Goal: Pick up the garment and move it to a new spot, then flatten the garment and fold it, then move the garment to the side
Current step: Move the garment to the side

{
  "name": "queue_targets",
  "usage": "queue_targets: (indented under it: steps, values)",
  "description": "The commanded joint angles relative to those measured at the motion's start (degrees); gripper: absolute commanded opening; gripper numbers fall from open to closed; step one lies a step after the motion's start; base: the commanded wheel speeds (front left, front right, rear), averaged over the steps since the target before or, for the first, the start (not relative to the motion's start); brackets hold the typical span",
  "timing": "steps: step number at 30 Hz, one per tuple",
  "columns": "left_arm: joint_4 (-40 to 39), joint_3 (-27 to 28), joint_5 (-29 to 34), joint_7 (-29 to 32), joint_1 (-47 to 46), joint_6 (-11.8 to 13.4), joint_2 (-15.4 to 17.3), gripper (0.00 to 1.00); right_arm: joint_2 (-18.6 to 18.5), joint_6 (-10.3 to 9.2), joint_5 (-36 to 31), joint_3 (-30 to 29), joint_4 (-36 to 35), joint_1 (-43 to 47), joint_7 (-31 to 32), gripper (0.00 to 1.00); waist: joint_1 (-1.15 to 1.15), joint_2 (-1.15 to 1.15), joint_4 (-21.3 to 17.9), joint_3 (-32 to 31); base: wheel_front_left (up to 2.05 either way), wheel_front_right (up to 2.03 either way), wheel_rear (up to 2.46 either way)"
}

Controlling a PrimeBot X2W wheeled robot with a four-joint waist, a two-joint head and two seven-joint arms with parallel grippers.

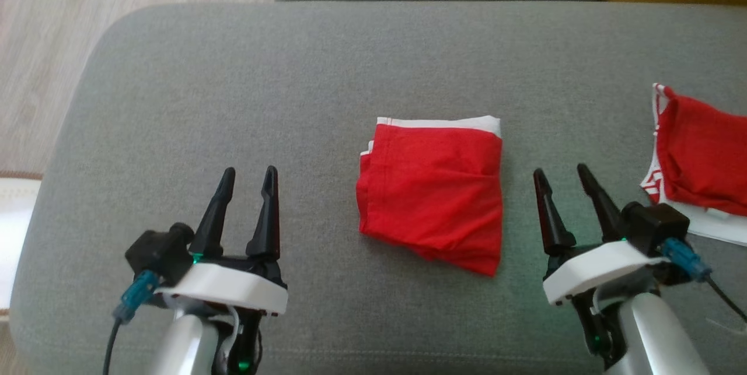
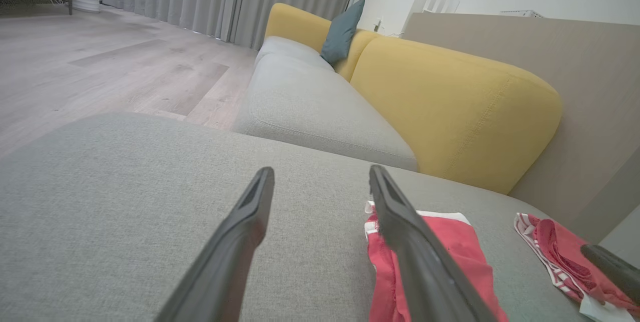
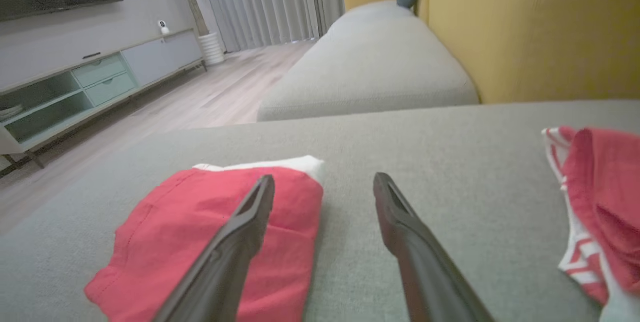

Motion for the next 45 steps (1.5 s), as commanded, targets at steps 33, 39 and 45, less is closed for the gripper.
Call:
queue_targets:
  steps: [33, 39, 45]
  values:
    - [-0.05, 0.65, 0.78, -0.34, -7.14, -1.22, 0.29, 1.0, 0.07, 0.39, 9.38, 12.2, 26.83, -17.48, 1.46, 0.0, 0.0, 0.0, 3.21, 8.52, 0.0, 0.0, 0.0]
    - [-0.28, 0.87, 0.64, -0.34, -7.01, -1.32, 0.29, 1.0, -2.42, 0.39, -0.92, 9.89, 26.7, -19.81, -1.06, 0.0, 0.0, 0.0, 0.27, 7.37, 0.0, 0.0, 0.0]
    - [-0.98, 1.12, 0.65, -0.34, -7.41, -1.19, 0.29, 1.0, -10.35, 0.39, -7.59, 11.38, 21.13, -21.67, 0.16, 0.0, 0.0, 0.0, -3.62, 7.24, 0.0, 0.0, 0.0]
